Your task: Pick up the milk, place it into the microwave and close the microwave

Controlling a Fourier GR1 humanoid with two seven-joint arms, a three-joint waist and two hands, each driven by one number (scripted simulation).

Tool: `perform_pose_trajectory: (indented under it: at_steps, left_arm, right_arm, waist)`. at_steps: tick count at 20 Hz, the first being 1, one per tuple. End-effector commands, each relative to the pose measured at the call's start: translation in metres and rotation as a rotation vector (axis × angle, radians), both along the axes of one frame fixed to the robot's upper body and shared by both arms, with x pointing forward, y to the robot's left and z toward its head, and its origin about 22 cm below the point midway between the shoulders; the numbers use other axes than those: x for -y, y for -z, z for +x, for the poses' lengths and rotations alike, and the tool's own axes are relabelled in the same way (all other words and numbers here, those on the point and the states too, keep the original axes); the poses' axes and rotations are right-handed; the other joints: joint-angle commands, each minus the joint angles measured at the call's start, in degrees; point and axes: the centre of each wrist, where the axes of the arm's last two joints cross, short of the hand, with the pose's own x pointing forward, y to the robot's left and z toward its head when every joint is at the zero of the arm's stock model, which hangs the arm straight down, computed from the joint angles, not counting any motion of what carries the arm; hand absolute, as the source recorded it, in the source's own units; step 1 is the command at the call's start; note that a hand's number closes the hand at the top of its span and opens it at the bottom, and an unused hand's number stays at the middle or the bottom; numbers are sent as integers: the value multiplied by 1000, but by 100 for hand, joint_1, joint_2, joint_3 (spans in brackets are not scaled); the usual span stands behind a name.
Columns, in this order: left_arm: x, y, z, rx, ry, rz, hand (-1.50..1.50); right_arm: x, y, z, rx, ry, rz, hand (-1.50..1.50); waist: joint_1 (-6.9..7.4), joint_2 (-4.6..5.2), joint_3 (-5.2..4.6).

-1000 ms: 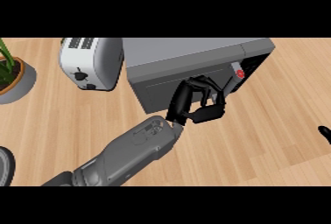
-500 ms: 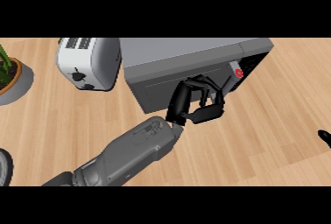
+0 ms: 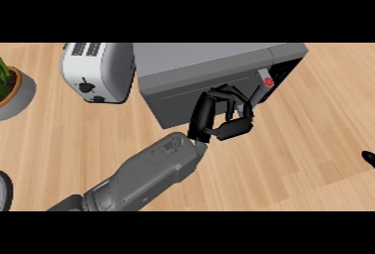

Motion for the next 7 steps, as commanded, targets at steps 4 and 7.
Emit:
perform_pose_trajectory:
  at_steps: [4,7]
  left_arm:
    - [-15,1,27,-32,-137,8,150]
    - [-13,-5,30,-27,-139,0,150]
  right_arm:
    - [-2,-5,0,10,-16,10,-150]
    - [-3,-5,-1,-2,-31,0,-150]
  waist:
    - [-41,106,-11]
    - [-72,103,-2]
